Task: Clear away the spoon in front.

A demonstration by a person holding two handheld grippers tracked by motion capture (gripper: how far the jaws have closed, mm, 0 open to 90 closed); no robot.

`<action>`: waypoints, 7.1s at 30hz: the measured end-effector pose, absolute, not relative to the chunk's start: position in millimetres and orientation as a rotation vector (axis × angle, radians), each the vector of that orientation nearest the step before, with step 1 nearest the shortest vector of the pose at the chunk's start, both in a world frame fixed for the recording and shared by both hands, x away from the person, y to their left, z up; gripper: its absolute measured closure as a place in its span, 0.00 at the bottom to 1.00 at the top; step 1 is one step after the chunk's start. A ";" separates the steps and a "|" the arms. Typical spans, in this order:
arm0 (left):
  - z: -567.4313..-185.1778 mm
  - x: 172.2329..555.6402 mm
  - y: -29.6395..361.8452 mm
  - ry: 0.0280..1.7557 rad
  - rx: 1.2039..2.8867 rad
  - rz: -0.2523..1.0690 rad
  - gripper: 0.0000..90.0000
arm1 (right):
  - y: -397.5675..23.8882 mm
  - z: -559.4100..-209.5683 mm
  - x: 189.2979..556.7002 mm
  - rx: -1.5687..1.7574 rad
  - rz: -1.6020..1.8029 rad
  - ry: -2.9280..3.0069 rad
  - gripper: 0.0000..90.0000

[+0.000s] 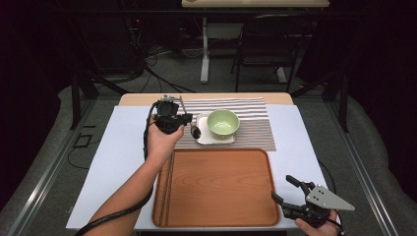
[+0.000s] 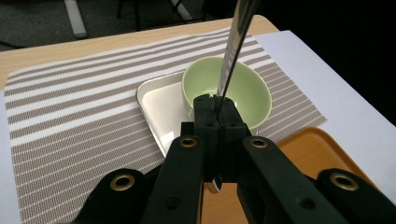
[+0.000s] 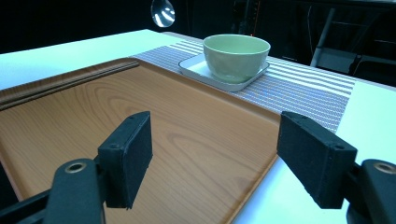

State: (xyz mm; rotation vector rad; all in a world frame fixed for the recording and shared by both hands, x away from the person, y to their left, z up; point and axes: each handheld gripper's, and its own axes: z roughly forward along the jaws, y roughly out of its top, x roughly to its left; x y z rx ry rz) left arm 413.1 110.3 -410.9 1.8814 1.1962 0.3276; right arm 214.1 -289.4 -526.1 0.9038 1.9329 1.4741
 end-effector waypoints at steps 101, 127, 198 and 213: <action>-487.0 297.0 160.3 1.145 2.148 0.010 0.99 | -287.2 -526.6 213.8 0.913 1.462 1.946 0.29; -524.9 341.3 162.0 1.268 2.105 -0.088 0.88 | -287.9 -526.8 214.5 0.914 1.464 1.954 0.29; -540.8 402.7 164.1 1.398 1.929 -0.010 0.79 | -288.1 -527.2 214.9 0.916 1.466 1.964 0.29; -529.5 406.5 159.5 1.383 1.934 0.045 0.72 | -288.0 -527.1 214.8 0.910 1.467 1.961 0.29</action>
